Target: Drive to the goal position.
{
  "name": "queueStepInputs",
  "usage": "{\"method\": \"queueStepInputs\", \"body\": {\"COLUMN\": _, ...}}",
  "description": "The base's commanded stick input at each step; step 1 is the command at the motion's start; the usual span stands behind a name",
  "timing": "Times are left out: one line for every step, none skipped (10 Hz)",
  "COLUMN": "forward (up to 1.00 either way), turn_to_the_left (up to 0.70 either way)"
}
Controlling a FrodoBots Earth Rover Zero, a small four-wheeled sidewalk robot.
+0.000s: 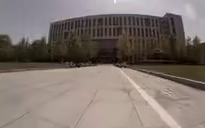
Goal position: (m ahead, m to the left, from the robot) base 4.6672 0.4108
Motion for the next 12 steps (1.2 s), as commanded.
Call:
{"method": "queueStepInputs", "body": {"forward": 1.00, "turn_to_the_left": -0.39}}
{"method": "queueStepInputs", "body": {"forward": 1.00, "turn_to_the_left": -0.39}}
{"method": "queueStepInputs", "body": {"forward": 1.00, "turn_to_the_left": -0.39}}
{"method": "queueStepInputs", "body": {"forward": 1.00, "turn_to_the_left": -0.38}}
{"method": "queueStepInputs", "body": {"forward": 1.00, "turn_to_the_left": -0.37}}
{"method": "queueStepInputs", "body": {"forward": 1.00, "turn_to_the_left": -0.10}}
{"method": "queueStepInputs", "body": {"forward": 1.00, "turn_to_the_left": 0.00}}
{"method": "queueStepInputs", "body": {"forward": 1.00, "turn_to_the_left": 0.00}}
{"method": "queueStepInputs", "body": {"forward": 1.00, "turn_to_the_left": 0.00}}
{"method": "queueStepInputs", "body": {"forward": 1.00, "turn_to_the_left": 0.00}}
{"method": "queueStepInputs", "body": {"forward": 1.00, "turn_to_the_left": 0.00}}
{"method": "queueStepInputs", "body": {"forward": 1.00, "turn_to_the_left": 0.00}}
